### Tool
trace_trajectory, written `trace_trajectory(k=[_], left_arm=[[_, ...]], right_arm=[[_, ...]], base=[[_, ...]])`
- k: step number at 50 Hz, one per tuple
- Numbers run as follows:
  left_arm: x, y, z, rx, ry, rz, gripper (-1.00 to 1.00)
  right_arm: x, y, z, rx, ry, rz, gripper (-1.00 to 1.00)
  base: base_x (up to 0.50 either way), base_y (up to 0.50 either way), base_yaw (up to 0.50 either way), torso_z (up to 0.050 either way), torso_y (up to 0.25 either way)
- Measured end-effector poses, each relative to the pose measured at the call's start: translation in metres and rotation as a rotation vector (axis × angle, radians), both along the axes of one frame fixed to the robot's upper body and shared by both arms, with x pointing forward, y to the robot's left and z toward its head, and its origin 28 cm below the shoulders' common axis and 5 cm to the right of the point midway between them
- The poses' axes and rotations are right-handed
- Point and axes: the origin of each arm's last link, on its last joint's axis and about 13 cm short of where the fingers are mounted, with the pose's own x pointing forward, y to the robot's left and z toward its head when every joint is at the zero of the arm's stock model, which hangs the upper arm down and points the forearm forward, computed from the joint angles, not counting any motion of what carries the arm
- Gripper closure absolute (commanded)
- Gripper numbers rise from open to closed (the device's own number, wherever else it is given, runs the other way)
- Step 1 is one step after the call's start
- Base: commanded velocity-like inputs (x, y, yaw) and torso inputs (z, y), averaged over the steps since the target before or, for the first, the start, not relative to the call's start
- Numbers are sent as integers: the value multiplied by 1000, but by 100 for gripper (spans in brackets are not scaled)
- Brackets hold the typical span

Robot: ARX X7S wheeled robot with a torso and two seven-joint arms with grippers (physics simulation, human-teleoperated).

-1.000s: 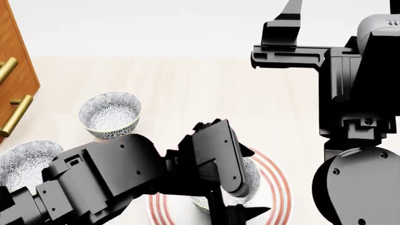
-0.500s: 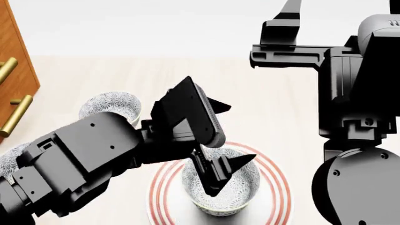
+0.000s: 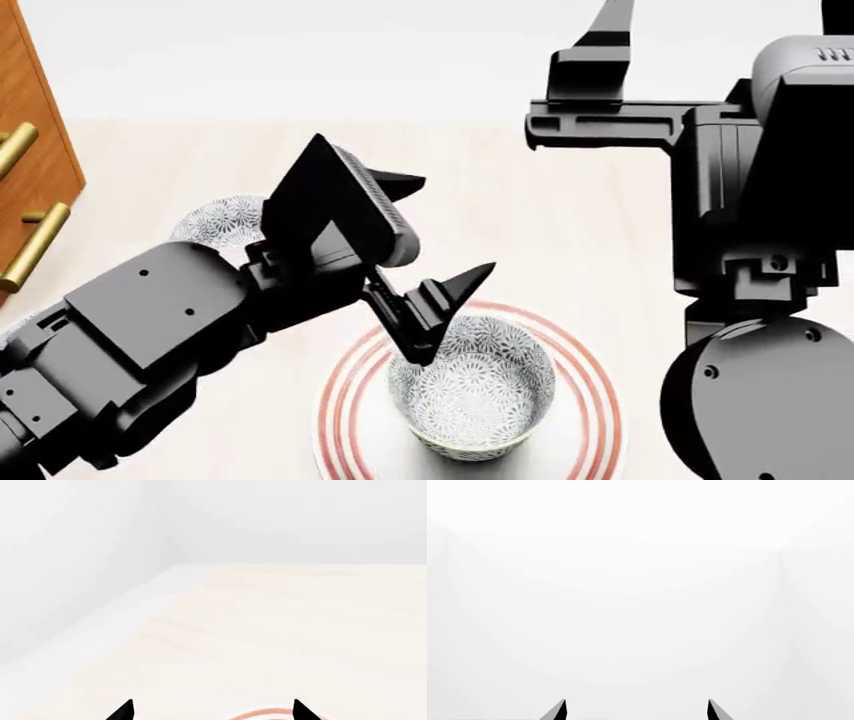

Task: Put the bowl at the front on the plate.

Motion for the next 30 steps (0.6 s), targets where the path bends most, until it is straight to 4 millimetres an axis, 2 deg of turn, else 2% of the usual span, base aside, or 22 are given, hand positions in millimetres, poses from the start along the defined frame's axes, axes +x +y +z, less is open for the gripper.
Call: trace_trajectory(k=[30], left_arm=[[-11,15,-3,-129,-34,111,-100]], right_arm=[[2,2,-6,-1,6,13,-100]], base=[[0,0,0,0,0]])
